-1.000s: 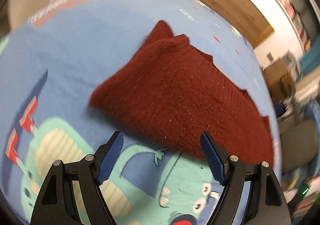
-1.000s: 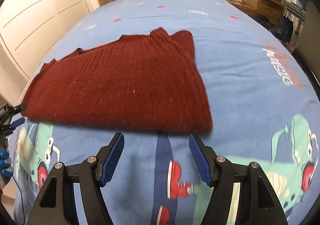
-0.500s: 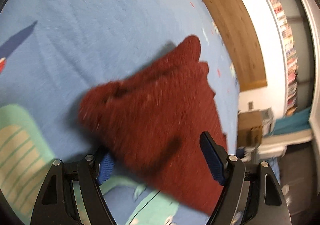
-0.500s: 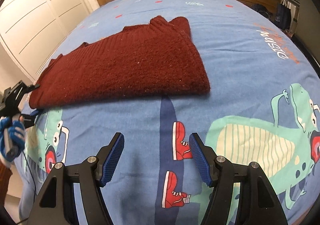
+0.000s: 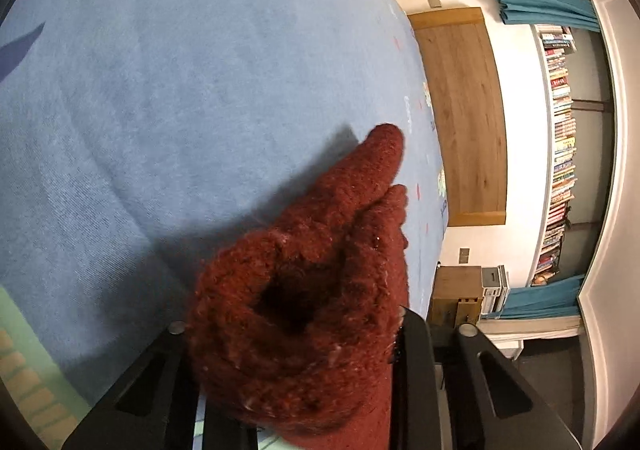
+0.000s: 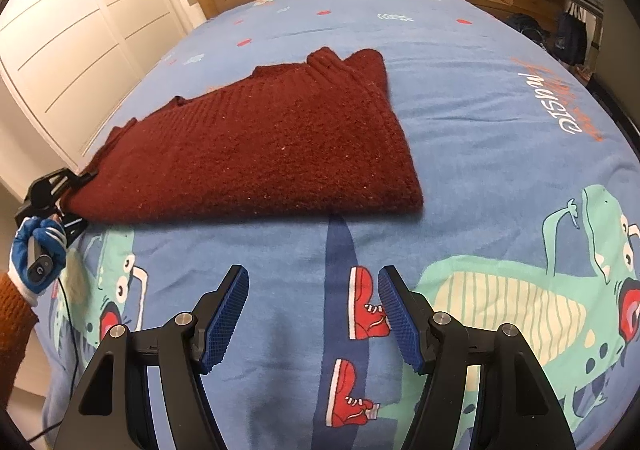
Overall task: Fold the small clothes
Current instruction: 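Fold the held edge across the sweater toward its other side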
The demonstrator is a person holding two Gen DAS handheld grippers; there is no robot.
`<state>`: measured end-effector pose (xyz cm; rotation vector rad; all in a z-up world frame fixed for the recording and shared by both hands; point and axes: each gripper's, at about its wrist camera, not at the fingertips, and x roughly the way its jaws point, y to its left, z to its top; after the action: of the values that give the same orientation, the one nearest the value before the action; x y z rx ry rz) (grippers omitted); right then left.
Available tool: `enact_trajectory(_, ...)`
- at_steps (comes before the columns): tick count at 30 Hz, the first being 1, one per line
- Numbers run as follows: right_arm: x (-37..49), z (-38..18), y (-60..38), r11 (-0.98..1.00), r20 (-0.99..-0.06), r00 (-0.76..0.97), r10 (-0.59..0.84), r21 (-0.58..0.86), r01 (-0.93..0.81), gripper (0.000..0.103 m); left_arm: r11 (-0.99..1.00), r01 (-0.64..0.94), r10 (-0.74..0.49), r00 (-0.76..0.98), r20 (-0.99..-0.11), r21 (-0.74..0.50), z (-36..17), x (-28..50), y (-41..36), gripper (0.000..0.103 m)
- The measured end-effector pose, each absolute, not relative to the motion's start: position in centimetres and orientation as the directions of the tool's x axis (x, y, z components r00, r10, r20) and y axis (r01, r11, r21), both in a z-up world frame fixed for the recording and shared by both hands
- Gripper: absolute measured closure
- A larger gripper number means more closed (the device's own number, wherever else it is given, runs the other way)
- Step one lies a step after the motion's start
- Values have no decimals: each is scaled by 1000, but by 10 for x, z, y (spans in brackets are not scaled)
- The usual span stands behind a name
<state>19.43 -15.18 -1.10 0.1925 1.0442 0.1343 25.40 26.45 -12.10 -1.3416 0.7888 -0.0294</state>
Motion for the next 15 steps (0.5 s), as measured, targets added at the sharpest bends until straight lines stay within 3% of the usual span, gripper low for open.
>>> enact_trajectory(15,170,6,-181,952,-793,551,262,305,-13,34,410,-284,-478,742,-470,-867,-26,298,170,85)
